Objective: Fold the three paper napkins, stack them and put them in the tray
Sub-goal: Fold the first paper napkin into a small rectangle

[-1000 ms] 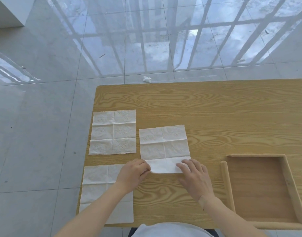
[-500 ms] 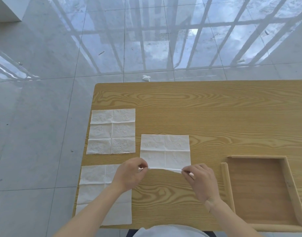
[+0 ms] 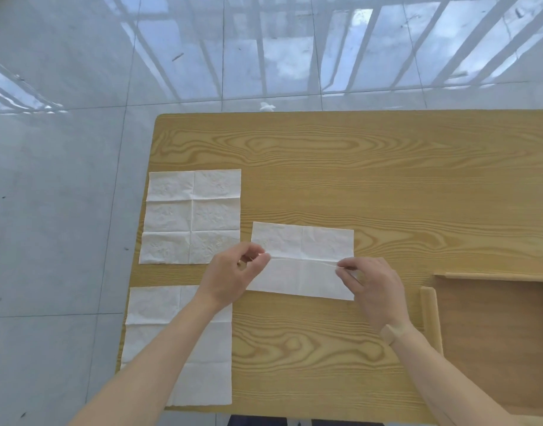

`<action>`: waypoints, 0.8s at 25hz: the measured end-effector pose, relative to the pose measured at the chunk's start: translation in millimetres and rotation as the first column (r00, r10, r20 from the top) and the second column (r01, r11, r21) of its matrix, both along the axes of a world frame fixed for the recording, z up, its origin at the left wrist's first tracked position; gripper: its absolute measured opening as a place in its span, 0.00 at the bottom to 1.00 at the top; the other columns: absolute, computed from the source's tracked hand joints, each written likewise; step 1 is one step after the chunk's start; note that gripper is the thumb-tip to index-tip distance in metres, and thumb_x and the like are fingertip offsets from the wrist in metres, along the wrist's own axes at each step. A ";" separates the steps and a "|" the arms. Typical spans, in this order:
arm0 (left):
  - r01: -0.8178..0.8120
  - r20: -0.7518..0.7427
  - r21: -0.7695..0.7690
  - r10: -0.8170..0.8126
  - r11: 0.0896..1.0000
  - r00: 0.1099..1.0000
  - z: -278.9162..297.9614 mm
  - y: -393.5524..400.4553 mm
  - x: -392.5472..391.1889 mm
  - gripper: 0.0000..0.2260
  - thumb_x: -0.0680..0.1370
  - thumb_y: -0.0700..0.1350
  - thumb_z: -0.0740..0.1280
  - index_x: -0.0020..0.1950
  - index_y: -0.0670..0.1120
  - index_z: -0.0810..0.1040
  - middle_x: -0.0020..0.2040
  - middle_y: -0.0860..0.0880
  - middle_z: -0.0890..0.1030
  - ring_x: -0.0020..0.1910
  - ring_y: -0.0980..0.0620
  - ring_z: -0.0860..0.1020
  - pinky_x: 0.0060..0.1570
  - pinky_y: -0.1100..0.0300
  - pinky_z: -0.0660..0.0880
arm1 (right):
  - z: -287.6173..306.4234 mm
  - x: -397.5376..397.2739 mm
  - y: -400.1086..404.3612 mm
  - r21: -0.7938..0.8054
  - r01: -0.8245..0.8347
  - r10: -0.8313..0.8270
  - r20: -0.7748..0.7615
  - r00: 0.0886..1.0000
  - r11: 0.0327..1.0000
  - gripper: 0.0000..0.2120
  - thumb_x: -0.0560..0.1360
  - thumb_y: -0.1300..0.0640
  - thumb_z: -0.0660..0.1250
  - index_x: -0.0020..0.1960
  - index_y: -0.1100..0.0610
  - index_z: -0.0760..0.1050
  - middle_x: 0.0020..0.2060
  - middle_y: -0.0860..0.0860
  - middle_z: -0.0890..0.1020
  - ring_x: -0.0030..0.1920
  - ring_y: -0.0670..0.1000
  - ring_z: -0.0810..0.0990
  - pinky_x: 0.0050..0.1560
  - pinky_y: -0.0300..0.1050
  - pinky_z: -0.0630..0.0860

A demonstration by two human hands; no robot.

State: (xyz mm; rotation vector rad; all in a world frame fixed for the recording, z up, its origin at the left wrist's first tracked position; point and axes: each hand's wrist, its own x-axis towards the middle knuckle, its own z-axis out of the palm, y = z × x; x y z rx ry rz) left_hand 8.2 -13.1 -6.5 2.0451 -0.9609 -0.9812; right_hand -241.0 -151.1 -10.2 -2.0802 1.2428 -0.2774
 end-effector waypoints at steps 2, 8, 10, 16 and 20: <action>0.026 0.125 -0.003 -0.025 1.000 0.992 -8.3 -0.6 0.1 0.08 0.75 0.54 0.70 0.52 0.54 0.81 0.43 0.60 0.82 0.42 0.58 0.79 0.44 0.64 0.76 | -6.9 0.2 0.7 -0.061 -0.027 0.026 -0.006 1.000 0.998 0.03 0.73 0.56 0.75 0.47 0.52 0.84 0.40 0.41 0.83 0.46 0.48 0.78 0.47 0.45 0.71; 0.193 0.645 -0.073 -0.101 0.979 0.758 -30.6 4.0 -1.3 0.07 0.74 0.42 0.73 0.52 0.45 0.83 0.49 0.49 0.82 0.47 0.48 0.79 0.48 0.50 0.77 | -28.8 -1.8 6.7 -0.361 -0.046 0.026 -0.060 0.998 0.931 0.10 0.72 0.56 0.76 0.53 0.53 0.83 0.50 0.49 0.83 0.53 0.58 0.78 0.51 0.53 0.71; 0.203 0.756 -0.123 -0.041 0.972 0.653 -35.5 7.3 -12.1 0.09 0.76 0.45 0.70 0.55 0.45 0.82 0.54 0.46 0.81 0.53 0.45 0.78 0.51 0.49 0.74 | -32.2 1.2 18.3 -0.465 -0.078 0.047 -0.078 0.996 0.882 0.12 0.75 0.53 0.73 0.57 0.53 0.83 0.55 0.51 0.82 0.58 0.57 0.75 0.55 0.52 0.70; 0.423 0.656 0.070 -0.361 0.903 0.663 -46.7 26.1 -94.8 0.26 0.84 0.54 0.52 0.79 0.43 0.58 0.81 0.44 0.56 0.79 0.44 0.54 0.76 0.43 0.54 | -45.6 9.8 75.1 -0.353 -0.357 0.274 -0.265 0.925 0.865 0.26 0.78 0.51 0.61 0.74 0.60 0.69 0.74 0.59 0.69 0.76 0.63 0.63 0.72 0.65 0.63; 0.409 0.631 0.257 -0.473 0.875 0.615 -53.6 31.0 -101.6 0.31 0.84 0.60 0.45 0.80 0.42 0.52 0.82 0.45 0.50 0.80 0.48 0.49 0.75 0.44 0.53 | -51.6 6.9 82.4 -0.230 -0.465 0.342 -0.424 0.838 0.855 0.31 0.80 0.45 0.54 0.79 0.61 0.58 0.80 0.56 0.57 0.80 0.60 0.53 0.75 0.66 0.54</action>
